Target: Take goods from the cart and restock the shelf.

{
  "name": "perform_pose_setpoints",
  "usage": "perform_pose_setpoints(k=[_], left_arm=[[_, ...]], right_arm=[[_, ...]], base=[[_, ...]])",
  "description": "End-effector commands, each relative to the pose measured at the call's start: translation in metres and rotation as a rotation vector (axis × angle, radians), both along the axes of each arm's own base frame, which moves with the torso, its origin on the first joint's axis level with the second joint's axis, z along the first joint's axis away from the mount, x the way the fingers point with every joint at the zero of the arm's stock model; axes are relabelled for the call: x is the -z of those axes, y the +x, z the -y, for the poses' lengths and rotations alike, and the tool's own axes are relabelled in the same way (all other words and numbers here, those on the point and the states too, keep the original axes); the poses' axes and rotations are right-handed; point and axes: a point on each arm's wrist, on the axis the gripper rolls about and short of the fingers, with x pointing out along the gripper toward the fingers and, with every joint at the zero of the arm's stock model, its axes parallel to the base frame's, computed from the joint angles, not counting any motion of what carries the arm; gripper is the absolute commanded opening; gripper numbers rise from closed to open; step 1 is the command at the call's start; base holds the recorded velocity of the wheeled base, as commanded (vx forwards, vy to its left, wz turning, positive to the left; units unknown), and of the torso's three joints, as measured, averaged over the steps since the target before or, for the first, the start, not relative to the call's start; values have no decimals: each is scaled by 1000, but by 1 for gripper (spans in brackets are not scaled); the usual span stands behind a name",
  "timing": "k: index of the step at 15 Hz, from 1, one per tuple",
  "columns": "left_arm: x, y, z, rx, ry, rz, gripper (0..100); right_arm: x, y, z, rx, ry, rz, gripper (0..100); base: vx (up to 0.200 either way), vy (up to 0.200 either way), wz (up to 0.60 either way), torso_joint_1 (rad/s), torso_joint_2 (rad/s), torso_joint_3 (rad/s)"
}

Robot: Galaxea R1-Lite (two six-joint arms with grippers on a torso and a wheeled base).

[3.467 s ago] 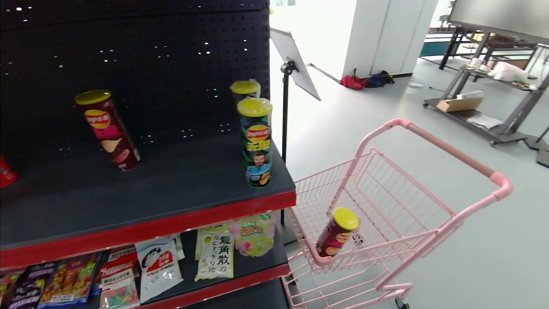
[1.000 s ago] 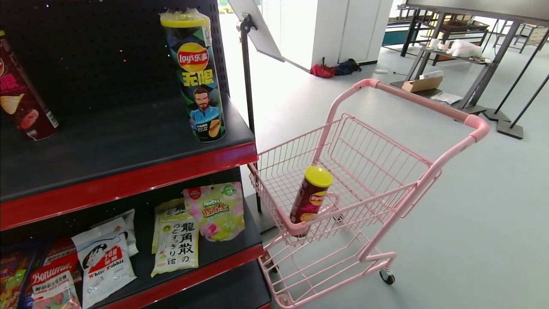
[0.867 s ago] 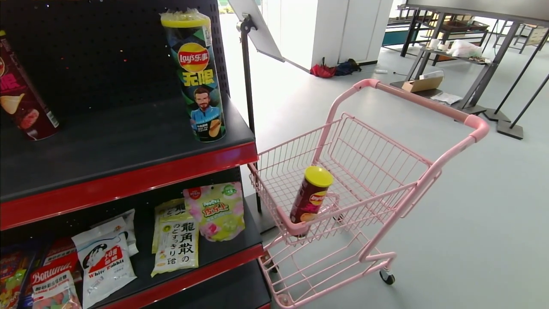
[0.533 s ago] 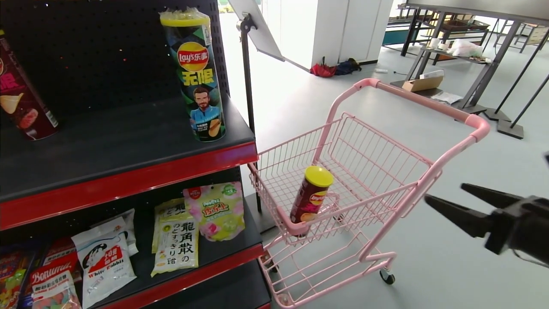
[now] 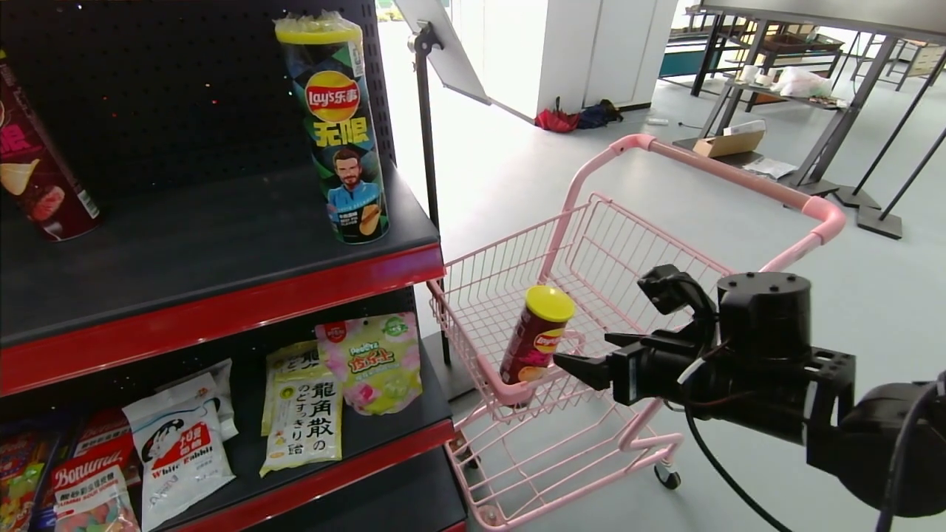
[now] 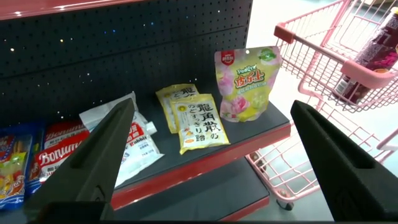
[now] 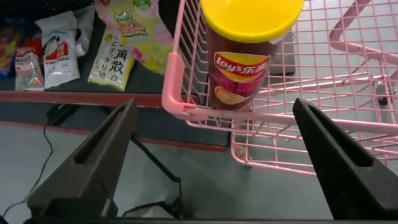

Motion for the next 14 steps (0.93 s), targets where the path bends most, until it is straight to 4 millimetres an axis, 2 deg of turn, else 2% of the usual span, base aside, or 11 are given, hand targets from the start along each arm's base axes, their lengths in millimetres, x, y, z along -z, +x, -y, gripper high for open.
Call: perform_pose_setpoints(k=[1,3,14], left_arm=[[0,0,0,0,0,0,100],[0,0,0,0,0,0,100],[0,0,0,0,2,0,100]], right_arm=[[22,16,-10,-2,-23,-58,100],[22,23,-12,11,-7,-51,100],[59,84,-42,58,22,9,100]], base=[[0,0,0,0,0,0],[0,0,0,0,0,0],[0,0,0,0,0,0]])
